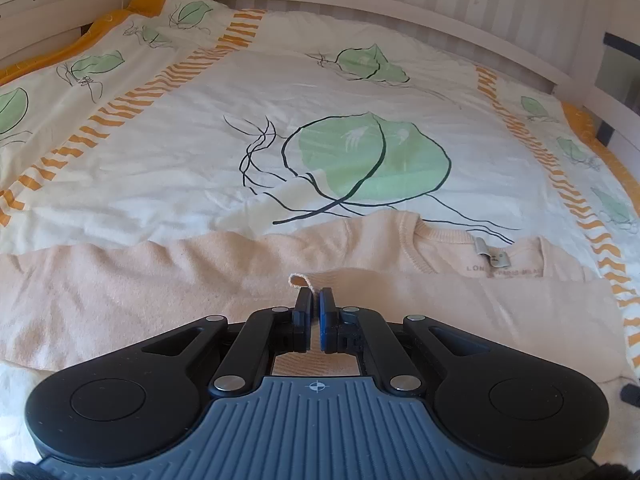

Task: Fold small clothes
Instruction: 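Fold the held sleeve across the body and open the left tool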

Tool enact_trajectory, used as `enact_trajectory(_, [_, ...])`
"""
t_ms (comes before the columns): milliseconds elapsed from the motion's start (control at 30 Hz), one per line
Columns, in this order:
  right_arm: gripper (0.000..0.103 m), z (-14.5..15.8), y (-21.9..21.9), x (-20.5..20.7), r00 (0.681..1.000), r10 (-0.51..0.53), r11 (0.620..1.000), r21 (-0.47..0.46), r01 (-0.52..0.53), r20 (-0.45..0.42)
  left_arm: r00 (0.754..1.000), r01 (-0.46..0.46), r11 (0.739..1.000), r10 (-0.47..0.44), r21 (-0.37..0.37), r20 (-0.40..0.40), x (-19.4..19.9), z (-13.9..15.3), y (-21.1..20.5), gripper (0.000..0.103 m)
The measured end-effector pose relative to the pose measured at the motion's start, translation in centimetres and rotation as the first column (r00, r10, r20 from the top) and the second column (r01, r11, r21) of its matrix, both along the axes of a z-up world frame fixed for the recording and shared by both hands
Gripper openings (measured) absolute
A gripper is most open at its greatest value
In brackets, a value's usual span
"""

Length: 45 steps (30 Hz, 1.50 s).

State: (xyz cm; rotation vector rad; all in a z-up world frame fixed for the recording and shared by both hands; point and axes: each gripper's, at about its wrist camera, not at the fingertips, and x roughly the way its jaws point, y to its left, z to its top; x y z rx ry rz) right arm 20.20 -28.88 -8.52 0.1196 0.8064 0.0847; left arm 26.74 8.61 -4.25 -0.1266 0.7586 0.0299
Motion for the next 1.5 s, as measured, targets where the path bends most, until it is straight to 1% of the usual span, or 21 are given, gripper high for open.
enact_trajectory(133, [0.068,-0.5,1.1,0.2,1.0,0.019,0.994,-0.111,-0.017,0.011,1.0,0.004,1.0,-0.004,0.0,-0.004,0.1,-0.1,0.0,0.004])
enact_trajectory(200, [0.072,-0.8,1.7,0.5,0.999,0.029,0.986,-0.164,-0.025,0.021,1.0,0.006,1.0,-0.006,-0.002,-0.005,0.2,0.0,0.1,0.004])
enact_trajectory(400, [0.076,-1.5,3.1,1.7,0.998,0.046,0.963,-0.268,-0.032,0.046,1.0,0.009,1.0,-0.009,-0.011,-0.005,0.3,-0.1,0.2,0.004])
enact_trajectory(467, [0.075,-1.5,3.0,2.1,0.997,0.033,0.958,-0.288,-0.013,0.066,1.0,0.013,1.0,-0.013,-0.019,-0.008,0.3,-0.1,0.2,0.004])
enact_trajectory(500, [0.075,-1.5,2.7,2.3,0.996,-0.003,0.953,-0.301,0.028,0.086,1.0,0.013,1.0,-0.014,-0.026,-0.009,0.3,-0.1,0.2,0.004])
enact_trajectory(533, [0.075,-1.5,2.0,2.4,0.994,-0.053,0.952,-0.296,0.08,0.096,1.0,0.015,0.999,-0.015,-0.036,-0.009,0.3,-0.1,0.3,0.004])
enact_trajectory(600, [0.075,-1.6,-0.7,2.7,0.985,-0.158,0.966,-0.196,0.169,0.07,1.0,0.021,0.998,-0.022,-0.053,-0.009,0.2,-0.2,0.2,0.004])
enact_trajectory(667, [0.076,-1.9,-2.7,2.4,0.978,-0.202,0.974,-0.096,0.205,0.044,0.999,0.032,0.998,-0.034,-0.058,-0.017,0.3,-0.6,0.0,0.004])
enact_trajectory(700, [0.077,-1.9,-3.2,2.2,0.977,-0.207,0.975,-0.075,0.21,0.044,0.999,0.033,0.998,-0.034,-0.055,-0.025,0.4,-0.8,0.0,0.004])
enact_trajectory(867, [0.077,-1.8,-2.9,1.6,0.981,-0.188,0.978,-0.086,0.19,0.039,0.998,0.007,0.998,-0.01,-0.062,-0.057,0.6,-1.9,0.5,0.004])
enact_trajectory(1000, [0.078,-1.7,-3.4,1.1,0.98,-0.199,0.978,-0.061,0.2,0.02,0.997,-0.006,0.999,0.003,-0.034,-0.071,0.8,-2.4,0.9,0.004])
enact_trajectory(1133, [0.08,-1.6,-3.7,0.7,0.978,-0.21,0.976,-0.061,0.21,0.008,0.993,-0.032,0.999,0.031,-0.006,-0.111,1.1,-3.1,1.8,0.004])
enact_trajectory(1233, [0.083,-1.6,-4.1,0.2,0.974,-0.227,0.972,-0.065,0.226,0.001,0.993,-0.038,0.999,0.034,-0.028,-0.117,1.0,-3.6,2.6,0.005])
enact_trajectory(1300, [0.087,-1.5,-4.6,-0.2,0.969,-0.249,0.967,-0.055,0.248,-0.006,0.993,-0.034,0.997,0.027,-0.064,-0.115,0.8,-3.7,3.3,0.012])
enact_trajectory(1367, [0.088,-1.4,-5.1,-0.4,0.96,-0.281,0.959,-0.053,0.279,-0.015,0.994,-0.05,0.994,0.04,-0.092,-0.101,0.3,-3.5,3.9,0.027])
enact_trajectory(1400, [0.089,-1.4,-5.4,-0.5,0.955,-0.296,0.954,-0.053,0.295,-0.021,0.994,-0.061,0.994,0.052,-0.096,-0.093,-0.1,-3.3,4.2,0.029])
enact_trajectory(1433, [0.09,-1.3,-5.6,-0.6,0.951,-0.307,0.951,-0.047,0.306,-0.024,0.995,-0.07,0.993,0.063,-0.092,-0.08,-0.4,-3.0,4.3,0.035])
enact_trajectory(1467, [0.092,-1.2,-5.8,-0.8,0.947,-0.319,0.947,-0.036,0.318,-0.023,0.996,-0.069,0.994,0.063,-0.086,-0.069,-0.7,-2.7,4.4,0.047])
enact_trajectory(1500, [0.094,-0.9,-6.0,-0.9,0.944,-0.33,0.944,-0.028,0.33,-0.013,0.997,-0.061,0.995,0.056,-0.08,-0.06,-1.0,-2.4,4.4,0.054])
